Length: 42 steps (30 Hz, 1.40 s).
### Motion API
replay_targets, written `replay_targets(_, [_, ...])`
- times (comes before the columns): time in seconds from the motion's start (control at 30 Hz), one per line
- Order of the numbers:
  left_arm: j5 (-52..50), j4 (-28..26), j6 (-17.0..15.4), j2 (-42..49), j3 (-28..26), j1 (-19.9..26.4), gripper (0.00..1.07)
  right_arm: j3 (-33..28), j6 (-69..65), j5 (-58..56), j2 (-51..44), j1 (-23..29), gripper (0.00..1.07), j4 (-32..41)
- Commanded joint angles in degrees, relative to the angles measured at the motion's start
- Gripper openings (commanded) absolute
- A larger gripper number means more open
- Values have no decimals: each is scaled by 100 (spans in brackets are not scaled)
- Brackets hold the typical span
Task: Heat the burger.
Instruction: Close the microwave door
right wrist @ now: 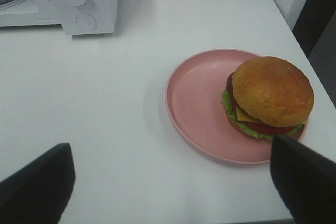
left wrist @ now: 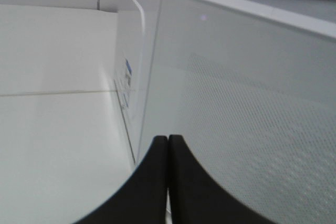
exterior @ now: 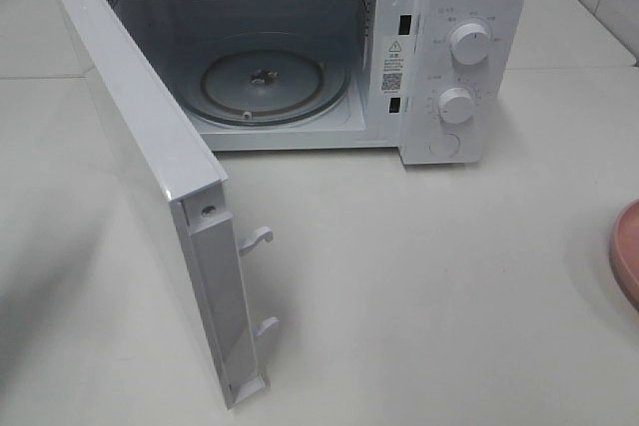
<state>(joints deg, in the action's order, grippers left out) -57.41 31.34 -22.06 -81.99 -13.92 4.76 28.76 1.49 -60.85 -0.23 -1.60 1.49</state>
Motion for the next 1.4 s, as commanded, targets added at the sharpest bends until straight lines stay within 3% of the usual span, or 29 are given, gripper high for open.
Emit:
replay_targets(0.03, [-281, 384, -201, -453, -218, -29, 0, 0, 23, 40, -120, -34, 98, 11])
replay_targets(0.2, [-275, 350, -52, -773, -395, -332, 0, 0, 23, 40, -120, -34, 98, 11])
replay_targets(0.5, [-275, -315, 395, -1381, -607, -1175, 0, 0, 23, 40, -120, -34, 98, 11])
replay_targets(1.07, [-281, -1335, 470, -2166, -1203, -2544, 0, 0, 17, 40, -120, -34, 98, 11])
replay_targets(1.2, [-252, -1799, 498, -2309, -1461, -2899, 0, 0, 17, 40, -120, -34, 98, 11])
replay_targets(1.33, [-252, -2131, 596, -2424, -1667, -3071, 0, 0, 17, 40, -120, -34, 98, 11])
replay_targets(1.4, [-258, -2326, 837, -2613, -1942, -3295, 0, 0, 17, 40, -120, -34, 98, 11])
